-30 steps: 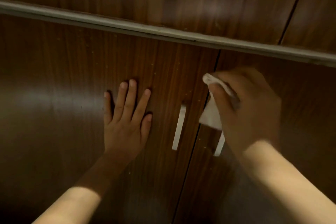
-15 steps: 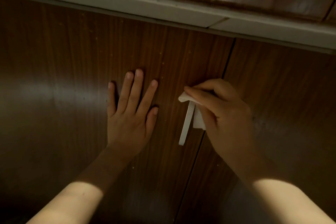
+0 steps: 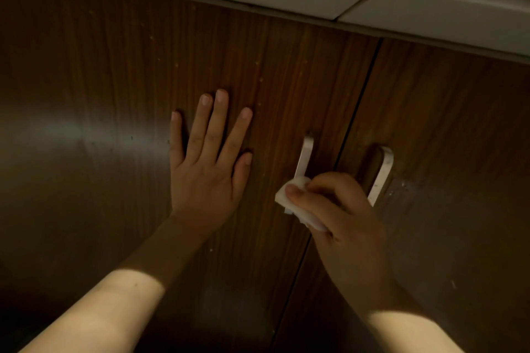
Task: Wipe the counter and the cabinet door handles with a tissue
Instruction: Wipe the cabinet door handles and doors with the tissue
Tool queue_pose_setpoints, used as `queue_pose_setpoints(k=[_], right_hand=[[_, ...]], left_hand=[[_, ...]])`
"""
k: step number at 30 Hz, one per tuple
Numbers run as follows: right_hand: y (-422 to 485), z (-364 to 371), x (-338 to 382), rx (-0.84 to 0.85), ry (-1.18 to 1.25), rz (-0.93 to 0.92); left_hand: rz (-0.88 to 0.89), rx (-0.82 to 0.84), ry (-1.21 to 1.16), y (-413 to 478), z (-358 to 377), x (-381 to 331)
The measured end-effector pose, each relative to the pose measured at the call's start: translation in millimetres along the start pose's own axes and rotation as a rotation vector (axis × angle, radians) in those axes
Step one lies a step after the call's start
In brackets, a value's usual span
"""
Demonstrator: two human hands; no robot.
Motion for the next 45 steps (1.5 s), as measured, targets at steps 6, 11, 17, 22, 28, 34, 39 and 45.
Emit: queue_pose_setpoints(k=[6,11,17,22,28,34,39,45], right_hand=[[-15,10,0,-0.008,-0.067,-0.001],[-29,21,-8,0.052,-0.059,0.067],[-39,2,-20,-0.191,-0.004,0.307],[-32,-6,-22,-0.359,0.045,0.526],[-43,23,-26,-0.220,0.211,0.710],[-26,24,-24,0.026,0.142,0.701],[-13,20,-28,0.145,0.142,0.767],[-11,15,-32,0.055,0.346,0.991]], left_hand=[[0.003,0.000,-0.005,0,0,-1],[0.000,-0.017,0.000,0,0,0],[0.001,-0.034,0.008,0,0,0],[0.006,-0.039,0.002,1,-1,-1],[-0.005,-0.013,-0.011,0,-1,-1],[-0.012,-0.011,-0.018,1,-2,0],[-0.010,-0.017,-0.006,1,-1,-1],[0.002,-0.020,0.012,0,1,-1]])
Point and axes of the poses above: each hand's wrist, its own y-axis towards the middle knuckle, its own z-axis out of the palm, x = y × z, the point moved 9 cm from there along y, towards the middle knuckle, and after that the axes turned 12 degrees about y, right-handed, at the moved point
